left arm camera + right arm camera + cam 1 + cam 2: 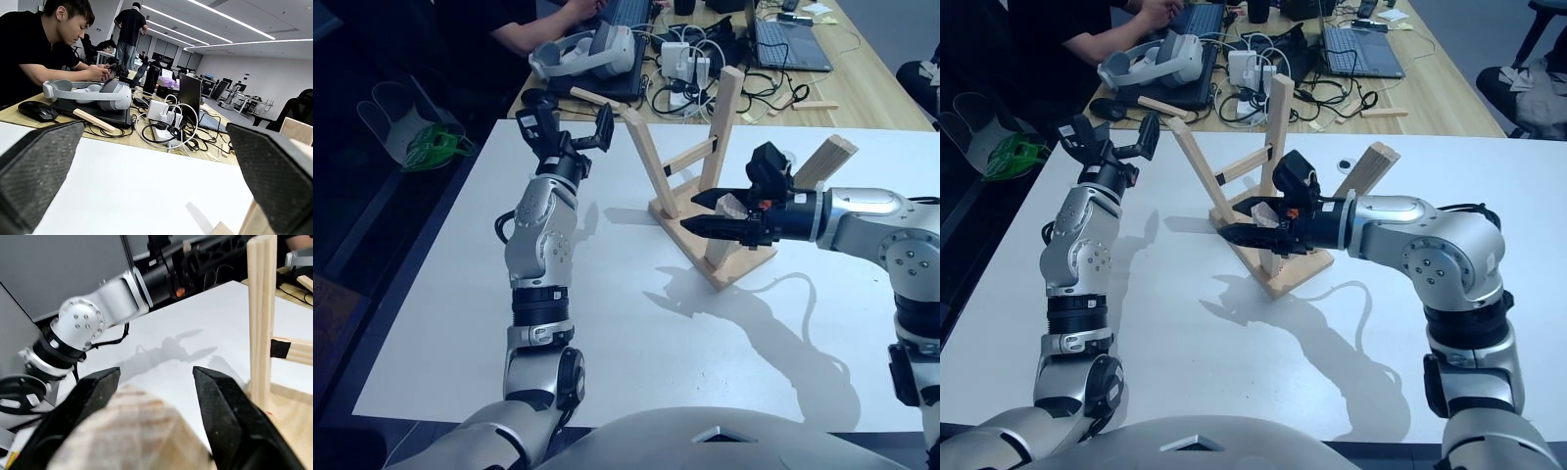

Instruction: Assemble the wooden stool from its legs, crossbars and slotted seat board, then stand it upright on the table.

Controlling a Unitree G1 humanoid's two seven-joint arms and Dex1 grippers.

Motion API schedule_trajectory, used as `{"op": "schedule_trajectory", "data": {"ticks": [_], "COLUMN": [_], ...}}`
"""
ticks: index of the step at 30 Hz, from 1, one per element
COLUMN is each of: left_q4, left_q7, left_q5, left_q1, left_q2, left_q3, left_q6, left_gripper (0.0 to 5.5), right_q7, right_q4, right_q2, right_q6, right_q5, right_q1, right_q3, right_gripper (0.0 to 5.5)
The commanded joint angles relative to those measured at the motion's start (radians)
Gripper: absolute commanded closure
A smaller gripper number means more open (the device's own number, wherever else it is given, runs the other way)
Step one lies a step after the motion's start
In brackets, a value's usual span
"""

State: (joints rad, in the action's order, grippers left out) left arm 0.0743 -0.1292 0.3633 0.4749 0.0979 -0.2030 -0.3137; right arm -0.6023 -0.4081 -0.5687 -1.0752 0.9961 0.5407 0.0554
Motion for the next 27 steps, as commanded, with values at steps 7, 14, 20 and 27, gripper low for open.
{"op": "schedule_trajectory", "data": {"ticks": [7,14,20,27], "left_q4": [0.029,0.038,0.030,0.020], "left_q7": [-0.031,-0.006,-0.013,-0.004], "left_q5": [0.000,-0.004,-0.001,0.007], "left_q1": [0.015,0.004,-0.006,0.010], "left_q2": [-0.002,0.006,-0.002,-0.001], "left_q3": [0.002,-0.025,-0.022,-0.036], "left_q6": [0.023,0.039,0.049,0.058], "left_gripper": [0.10,0.10,0.10,0.10], "right_q7": [0.126,-0.007,0.223,0.436], "right_q4": [0.089,0.034,0.146,-0.065], "right_q2": [0.035,-0.087,0.177,0.153], "right_q6": [0.008,0.120,0.261,0.000], "right_q5": [0.079,-0.206,-0.139,-0.047], "right_q1": [0.286,0.053,0.260,-0.249], "right_q3": [-0.083,0.157,-0.115,-0.238], "right_gripper": [2.80,2.80,2.80,2.80]}}
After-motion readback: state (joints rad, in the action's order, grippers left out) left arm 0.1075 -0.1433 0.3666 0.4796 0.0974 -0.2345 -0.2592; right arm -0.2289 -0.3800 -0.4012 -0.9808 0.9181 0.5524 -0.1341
